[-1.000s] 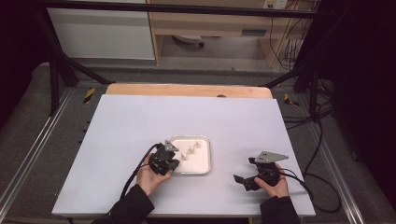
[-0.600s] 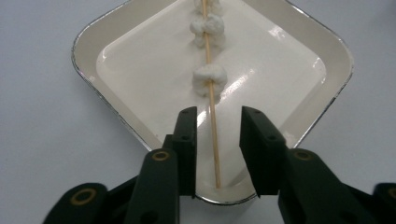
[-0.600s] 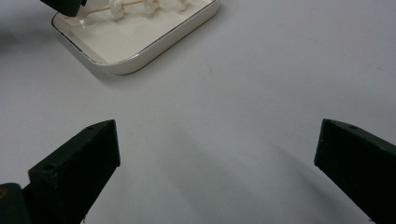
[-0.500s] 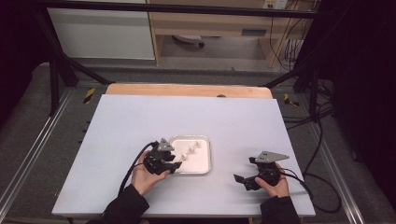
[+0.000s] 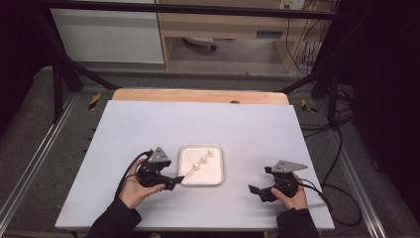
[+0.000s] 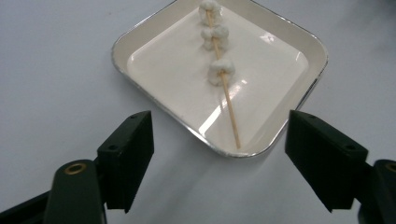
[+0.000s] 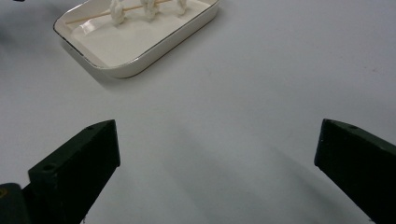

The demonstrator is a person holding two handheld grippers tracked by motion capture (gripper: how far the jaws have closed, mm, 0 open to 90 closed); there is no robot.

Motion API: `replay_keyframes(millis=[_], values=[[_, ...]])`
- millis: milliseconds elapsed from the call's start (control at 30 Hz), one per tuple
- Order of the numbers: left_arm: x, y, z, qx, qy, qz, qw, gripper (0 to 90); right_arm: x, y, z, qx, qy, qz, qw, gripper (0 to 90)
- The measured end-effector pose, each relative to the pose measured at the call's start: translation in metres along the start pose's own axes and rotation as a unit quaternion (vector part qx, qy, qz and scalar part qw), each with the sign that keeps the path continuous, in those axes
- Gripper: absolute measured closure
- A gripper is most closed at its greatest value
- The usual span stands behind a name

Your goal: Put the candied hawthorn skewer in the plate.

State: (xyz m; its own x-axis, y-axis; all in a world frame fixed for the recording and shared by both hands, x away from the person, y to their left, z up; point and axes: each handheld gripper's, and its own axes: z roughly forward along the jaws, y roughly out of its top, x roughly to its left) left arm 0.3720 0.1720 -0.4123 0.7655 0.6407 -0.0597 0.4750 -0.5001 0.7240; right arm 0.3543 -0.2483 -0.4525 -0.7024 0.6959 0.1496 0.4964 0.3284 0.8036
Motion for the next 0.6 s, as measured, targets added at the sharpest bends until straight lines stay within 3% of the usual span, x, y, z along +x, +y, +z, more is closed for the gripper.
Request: replay_keyframes(millis=[233, 600], values=[[0.013, -0.022, -0.012, -0.012, 0.01, -0.01, 0.9998, 14.7, 0.0, 0.0, 0.0, 0.001, 0.0, -0.001, 1.0, 0.8], [0.033, -0.062, -0.029, -0.028, 0.028, -0.042, 0.9983, 11.6, -0.001, -0.003, 0.0, 0.006, -0.002, 0.002, 1.0, 0.8]])
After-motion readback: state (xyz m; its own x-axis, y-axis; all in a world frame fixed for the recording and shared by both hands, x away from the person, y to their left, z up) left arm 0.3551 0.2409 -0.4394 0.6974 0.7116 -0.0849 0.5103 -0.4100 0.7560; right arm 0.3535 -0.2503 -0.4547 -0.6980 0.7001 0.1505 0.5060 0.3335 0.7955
